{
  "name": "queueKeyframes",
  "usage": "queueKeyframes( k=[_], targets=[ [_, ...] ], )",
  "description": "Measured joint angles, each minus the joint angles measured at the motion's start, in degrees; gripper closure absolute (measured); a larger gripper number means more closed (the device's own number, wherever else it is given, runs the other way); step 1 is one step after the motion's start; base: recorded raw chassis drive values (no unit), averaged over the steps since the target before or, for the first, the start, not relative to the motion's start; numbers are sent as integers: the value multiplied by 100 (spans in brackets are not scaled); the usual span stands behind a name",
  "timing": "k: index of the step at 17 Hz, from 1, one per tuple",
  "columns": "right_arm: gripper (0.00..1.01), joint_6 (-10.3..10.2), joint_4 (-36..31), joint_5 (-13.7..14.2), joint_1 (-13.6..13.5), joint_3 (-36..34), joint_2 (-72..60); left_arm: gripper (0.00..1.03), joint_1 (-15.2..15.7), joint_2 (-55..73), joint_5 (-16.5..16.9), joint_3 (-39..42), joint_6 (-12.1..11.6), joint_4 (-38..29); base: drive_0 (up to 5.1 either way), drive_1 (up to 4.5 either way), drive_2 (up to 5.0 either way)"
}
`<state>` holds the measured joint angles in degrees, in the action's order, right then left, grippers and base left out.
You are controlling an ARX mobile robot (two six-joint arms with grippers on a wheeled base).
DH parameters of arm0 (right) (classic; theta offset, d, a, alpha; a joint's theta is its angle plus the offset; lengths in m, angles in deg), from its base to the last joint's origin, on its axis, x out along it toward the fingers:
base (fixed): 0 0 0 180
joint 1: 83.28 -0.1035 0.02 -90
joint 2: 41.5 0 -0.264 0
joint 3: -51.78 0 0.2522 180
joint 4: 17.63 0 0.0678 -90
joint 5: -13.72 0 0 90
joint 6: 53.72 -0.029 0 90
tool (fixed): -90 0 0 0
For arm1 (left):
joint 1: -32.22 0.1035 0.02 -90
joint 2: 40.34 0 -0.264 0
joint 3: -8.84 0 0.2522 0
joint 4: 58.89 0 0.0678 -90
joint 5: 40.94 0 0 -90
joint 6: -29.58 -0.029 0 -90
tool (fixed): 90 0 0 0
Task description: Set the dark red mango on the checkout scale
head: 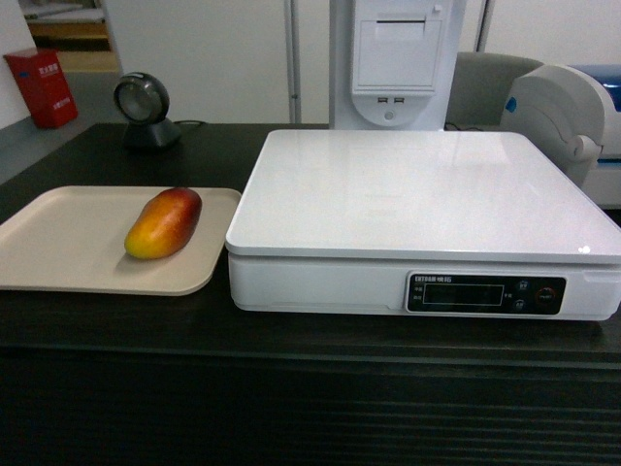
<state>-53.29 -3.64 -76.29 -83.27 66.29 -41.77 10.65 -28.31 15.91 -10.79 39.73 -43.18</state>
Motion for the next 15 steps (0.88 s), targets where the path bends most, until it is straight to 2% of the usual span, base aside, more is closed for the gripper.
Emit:
queueKeyframes(
  k=[1, 2, 4, 5, 7, 9, 11, 12, 13, 15],
  targets=[
    [3, 2, -2, 0, 0, 0, 0, 5, -125, 216, -195, -74, 17, -264, 0, 0, 0],
    [3, 2, -4, 0, 0, 0, 0, 5, -140, 603, -136, -101, 13, -706, 0, 0, 0],
    [3, 0, 0, 0, 0, 0, 0, 5, 227, 1534, 339, -146, -35, -1519, 0, 0, 0],
    [3, 0, -4, 0, 0, 0, 0, 5, 544, 2096, 807, -256, -107, -2009, 0, 0, 0],
    [3, 0, -2, 0, 0, 0, 0, 5, 1493, 3663, 2105, -807, -302, -3204, 0, 0, 0],
    [3, 0, -2, 0, 0, 0, 0, 5, 2033, 4798, 3053, -1370, -470, -3622, 0, 0, 0],
    [3, 2, -2, 0, 0, 0, 0, 5, 2380, 5998, 4044, -2173, -774, -3447, 0, 0, 0],
    [3, 2, -2, 0, 0, 0, 0, 5, 2452, 6601, 4406, -2597, -942, -3303, 0, 0, 0],
    [3, 2, -2, 0, 0, 0, 0, 5, 2522, 7410, 4712, -3263, -1147, -3005, 0, 0, 0],
    [3, 2, -2, 0, 0, 0, 0, 5, 2557, 8950, 4962, -4745, -1405, -2332, 0, 0, 0]
  ],
)
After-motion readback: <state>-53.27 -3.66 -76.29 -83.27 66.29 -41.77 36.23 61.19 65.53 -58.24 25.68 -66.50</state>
